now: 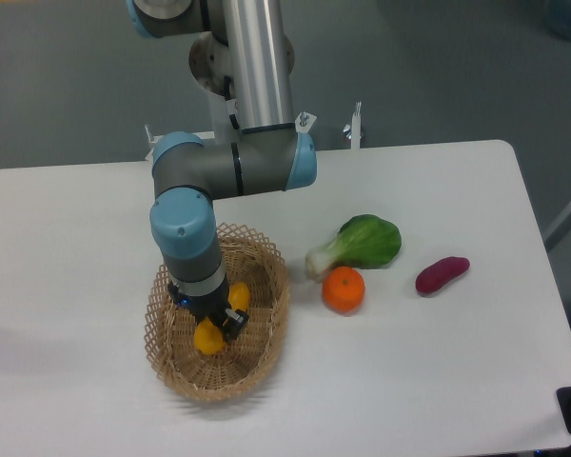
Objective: Pick up the mango from the basket
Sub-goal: 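Lower the gripper into the basket and close it on the yellow mango, then lift the mango out and carry it beside the sweet potato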
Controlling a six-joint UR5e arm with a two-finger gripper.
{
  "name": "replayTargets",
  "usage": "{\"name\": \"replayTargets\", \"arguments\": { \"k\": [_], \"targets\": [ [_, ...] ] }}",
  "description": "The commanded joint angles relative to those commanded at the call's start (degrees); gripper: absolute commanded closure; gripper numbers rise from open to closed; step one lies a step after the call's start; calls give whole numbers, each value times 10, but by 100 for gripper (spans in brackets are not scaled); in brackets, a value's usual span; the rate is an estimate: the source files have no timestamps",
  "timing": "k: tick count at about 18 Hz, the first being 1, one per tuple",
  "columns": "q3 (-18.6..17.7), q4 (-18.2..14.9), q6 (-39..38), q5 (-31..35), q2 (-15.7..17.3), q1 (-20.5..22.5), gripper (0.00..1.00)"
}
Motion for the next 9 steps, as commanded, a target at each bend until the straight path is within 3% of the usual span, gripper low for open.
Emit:
{"name": "replayTargets", "arguments": {
  "k": [5,9],
  "targets": [
    [9,-4,24,-5,31,15,63],
    [47,-43,27,-23,45,49,63]
  ]
}}
